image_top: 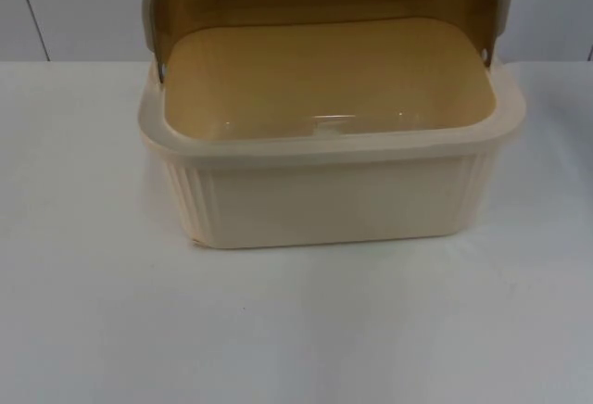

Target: Open the box lid with the left hand, place the block into the box with the right hand, then close the box lid with the left hand.

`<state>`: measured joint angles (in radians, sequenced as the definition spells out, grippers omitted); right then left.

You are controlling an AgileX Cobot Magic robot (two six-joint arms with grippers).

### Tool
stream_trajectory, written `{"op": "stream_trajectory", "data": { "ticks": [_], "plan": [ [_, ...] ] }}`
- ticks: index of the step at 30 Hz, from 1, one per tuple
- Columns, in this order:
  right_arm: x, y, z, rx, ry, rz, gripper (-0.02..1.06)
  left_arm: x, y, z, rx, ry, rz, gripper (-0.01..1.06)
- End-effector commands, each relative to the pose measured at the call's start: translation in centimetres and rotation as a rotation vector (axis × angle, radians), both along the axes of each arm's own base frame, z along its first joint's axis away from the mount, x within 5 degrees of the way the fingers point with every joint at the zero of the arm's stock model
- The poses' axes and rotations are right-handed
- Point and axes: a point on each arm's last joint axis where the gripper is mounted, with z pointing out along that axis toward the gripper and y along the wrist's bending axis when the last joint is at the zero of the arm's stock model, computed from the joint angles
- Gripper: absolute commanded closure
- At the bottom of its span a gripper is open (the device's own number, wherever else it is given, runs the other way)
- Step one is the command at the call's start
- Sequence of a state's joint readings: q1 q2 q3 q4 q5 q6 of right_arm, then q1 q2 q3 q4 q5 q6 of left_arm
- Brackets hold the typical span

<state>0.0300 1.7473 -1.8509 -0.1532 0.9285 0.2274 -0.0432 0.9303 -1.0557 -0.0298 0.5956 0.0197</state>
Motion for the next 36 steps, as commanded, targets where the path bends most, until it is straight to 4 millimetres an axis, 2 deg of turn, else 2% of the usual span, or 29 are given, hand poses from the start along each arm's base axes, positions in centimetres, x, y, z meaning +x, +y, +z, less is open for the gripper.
{"op": "stream_trajectory", "data": {
  "ticks": [1, 4, 5, 8, 9, 10, 14, 15, 18, 24, 30, 36],
  "plan": [
    [-0.9, 1.7, 3.4, -0.019, -0.101, 0.039, 1.04, -0.1, 0.0, -0.1, -0.014, 0.0, -0.002, 0.0],
    [-1.8, 4.4, 7.1, -0.004, -0.222, 0.109, 1.04, -0.1, 0.0, -0.1, -0.014, 0.0, -0.002, 0.0],
    [-1.8, 4.4, 7.1, -0.004, -0.222, 0.109, 1.04, -0.1, 0.0, -0.1, -0.014, 0.0, -0.002, 0.0],
    [-3.2, 7.3, 9.8, -0.016, -0.312, 0.212, 1.04, -0.1, 0.0, -0.1, -0.014, 0.0, -0.002, 0.0],
    [-3.6, 8.4, 10.4, -0.021, -0.331, 0.25, 1.04, -0.1, 0.0, -0.1, -0.014, 0.0, -0.002, 0.0],
    [-3.6, 8.4, 10.4, -0.021, -0.331, 0.25, 1.04, -0.1, 0.0, -0.1, -0.014, 0.0, -0.002, 0.0],
    [-5.7, 12.1, 11.6, -0.039, -0.383, 0.392, 1.04, -0.1, 0.0, -0.1, -0.014, 0.0, -0.002, 0.0],
    [-5.7, 12.1, 11.6, -0.039, -0.383, 0.392, 1.04, -0.1, 0.0, -0.1, -0.014, 0.0, -0.002, 0.0],
    [-7.5, 14.9, 12.5, -0.034, -0.434, 0.494, 1.04, -0.1, 0.0, -0.1, -0.014, 0.0, -0.002, 0.0],
    [-9.8, 18.1, 13.6, 0.0, -0.519, 0.612, 1.04, -0.1, 0.0, -0.1, -0.01, 0.0, -0.001, 0.0],
    [-10.7, 19.7, 13.8, 0.026, -0.546, 0.672, 1.04, -0.1, 0.0, -0.1, -0.008, -0.001, -0.001, 0.0],
    [-10.5, 20.4, 12.0, 0.051, -0.502, 0.708, 1.04, -0.1, 0.0, -0.1, -0.008, -0.001, -0.001, 0.0]
  ]
}}
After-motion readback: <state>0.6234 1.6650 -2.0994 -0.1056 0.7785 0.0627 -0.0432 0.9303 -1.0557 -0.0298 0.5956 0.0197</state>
